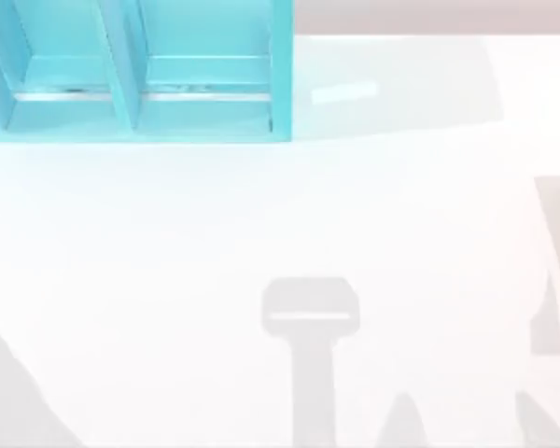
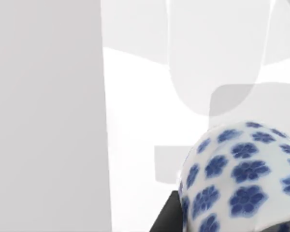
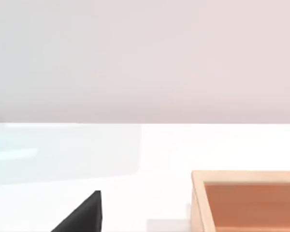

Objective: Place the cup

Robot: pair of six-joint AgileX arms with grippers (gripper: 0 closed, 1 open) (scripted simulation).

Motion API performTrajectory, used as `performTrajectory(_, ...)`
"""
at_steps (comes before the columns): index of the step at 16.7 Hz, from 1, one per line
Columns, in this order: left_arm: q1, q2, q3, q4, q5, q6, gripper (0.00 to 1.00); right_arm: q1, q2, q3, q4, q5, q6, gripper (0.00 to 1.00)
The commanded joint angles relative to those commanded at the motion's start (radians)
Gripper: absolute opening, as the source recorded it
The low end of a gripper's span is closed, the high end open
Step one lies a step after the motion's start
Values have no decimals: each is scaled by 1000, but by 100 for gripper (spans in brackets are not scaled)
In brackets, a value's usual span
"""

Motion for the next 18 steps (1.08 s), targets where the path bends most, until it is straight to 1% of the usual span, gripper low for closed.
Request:
performTrajectory(4,2,28,-72,97,1,1,0,0,0,0,0,0,0,100)
performTrajectory(8,3,30,-76,103,1,1,0,0,0,0,0,0,0,100)
performTrajectory(18,3,30,-76,103,1,1,75,0,0,0,0,0,0,100)
